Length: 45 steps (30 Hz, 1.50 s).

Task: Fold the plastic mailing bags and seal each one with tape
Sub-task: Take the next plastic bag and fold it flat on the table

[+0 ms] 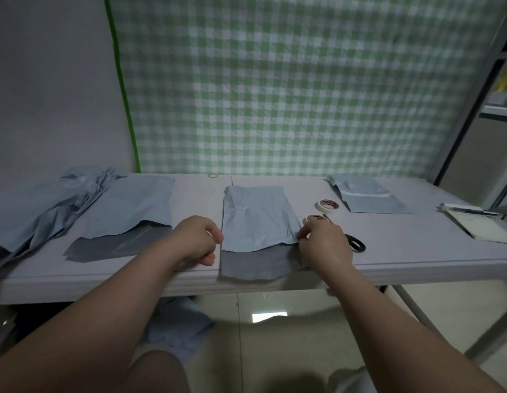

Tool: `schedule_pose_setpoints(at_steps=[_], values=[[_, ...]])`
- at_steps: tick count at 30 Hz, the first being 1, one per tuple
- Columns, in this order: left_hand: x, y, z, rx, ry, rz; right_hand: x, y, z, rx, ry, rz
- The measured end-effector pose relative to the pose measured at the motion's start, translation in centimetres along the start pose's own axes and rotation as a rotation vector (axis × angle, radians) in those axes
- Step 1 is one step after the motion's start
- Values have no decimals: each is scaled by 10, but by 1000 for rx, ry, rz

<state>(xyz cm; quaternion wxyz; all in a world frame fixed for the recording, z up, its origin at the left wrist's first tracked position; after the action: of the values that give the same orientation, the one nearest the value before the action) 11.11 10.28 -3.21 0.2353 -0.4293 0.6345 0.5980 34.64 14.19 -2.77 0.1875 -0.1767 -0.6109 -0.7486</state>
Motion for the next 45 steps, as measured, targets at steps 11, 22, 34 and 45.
schedule_pose_setpoints(at_steps=[11,22,34,45], values=[[-11,-19,6,-6,-81,2,-4,-4,-2,91,26,-120],[-40,2,5,307,-10,497,27,16,31,434,108,-315],[-44,-58,100,31,-515,761,68,-71,68,153,381,148],[-18,-61,100,17,-227,879,41,-90,65,268,272,-175]])
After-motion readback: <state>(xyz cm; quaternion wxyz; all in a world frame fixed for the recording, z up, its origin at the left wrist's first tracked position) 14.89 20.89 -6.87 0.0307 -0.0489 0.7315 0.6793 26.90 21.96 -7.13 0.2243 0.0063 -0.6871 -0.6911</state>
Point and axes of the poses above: each hand's wrist, its own z-axis towards the middle knuckle, its own y-axis out of the back of the hand, x = y × z, the point moved 3 cm from there along z, towards the middle knuckle, and after that the axes turned 2 degrees about z, right-handed, at the moved point
